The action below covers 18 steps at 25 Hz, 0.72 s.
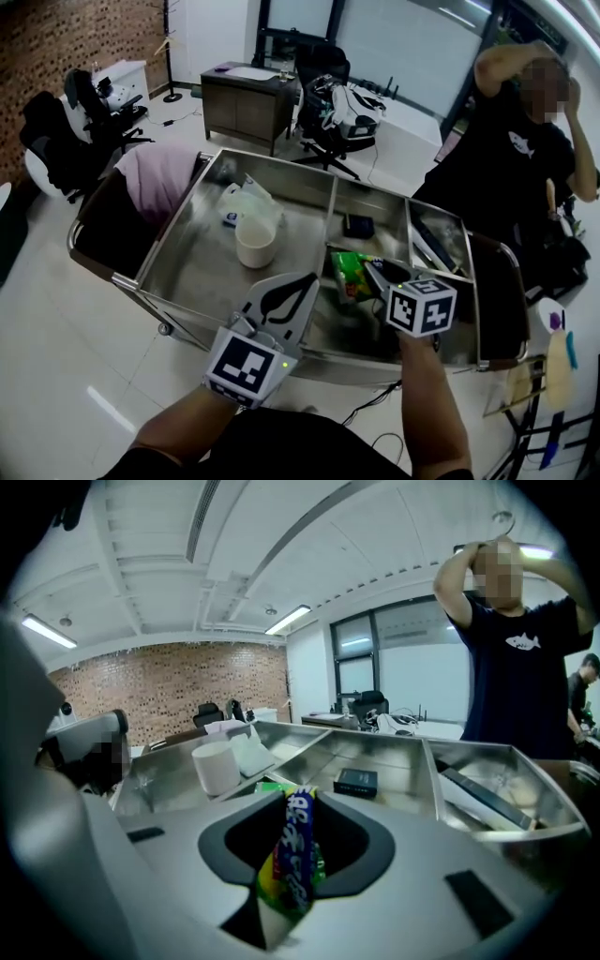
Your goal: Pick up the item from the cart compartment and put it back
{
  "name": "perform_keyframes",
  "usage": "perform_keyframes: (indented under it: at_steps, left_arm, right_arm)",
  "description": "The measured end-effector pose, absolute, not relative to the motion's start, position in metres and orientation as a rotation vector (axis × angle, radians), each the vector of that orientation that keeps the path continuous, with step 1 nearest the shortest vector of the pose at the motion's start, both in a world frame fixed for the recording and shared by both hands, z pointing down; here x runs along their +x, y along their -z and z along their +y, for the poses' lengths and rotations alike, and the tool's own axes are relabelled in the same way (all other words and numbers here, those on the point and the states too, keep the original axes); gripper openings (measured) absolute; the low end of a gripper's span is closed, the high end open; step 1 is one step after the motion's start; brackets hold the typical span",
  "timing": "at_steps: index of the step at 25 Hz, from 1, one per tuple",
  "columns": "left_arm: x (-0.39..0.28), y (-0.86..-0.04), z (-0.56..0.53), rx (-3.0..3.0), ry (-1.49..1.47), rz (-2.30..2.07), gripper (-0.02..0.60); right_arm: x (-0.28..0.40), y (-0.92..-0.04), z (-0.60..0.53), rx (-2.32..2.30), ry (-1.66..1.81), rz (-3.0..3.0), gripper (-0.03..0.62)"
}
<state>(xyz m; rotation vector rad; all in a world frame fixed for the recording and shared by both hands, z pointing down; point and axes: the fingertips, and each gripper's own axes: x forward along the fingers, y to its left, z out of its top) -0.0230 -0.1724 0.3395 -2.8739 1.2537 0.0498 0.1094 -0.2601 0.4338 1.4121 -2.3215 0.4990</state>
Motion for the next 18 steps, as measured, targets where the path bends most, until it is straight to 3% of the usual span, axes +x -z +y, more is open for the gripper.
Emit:
perform_keyframes:
  at_steps: [8, 12, 18]
  left_arm:
    - [-0.025, -0.341, -0.175, -2.873, -0.048, 1.256, 0.0]
    - [-0.028, -0.346, -0.177, -2.873, -0.045, 1.253, 0.0]
    - [-0.027, -0.347, -0.176, -2.882, -0.039, 1.251, 0.0]
  right_arm:
    - [0.107, -0.447, -0.265, 1.393, -0.51, -2.277, 0.135]
    - [0.104, -0.456, -0.267, 1.384, -0.502, -2.24, 0.253]
    - [0.109, -0.456, -0.265, 1.398, -0.486, -2.223, 0.253]
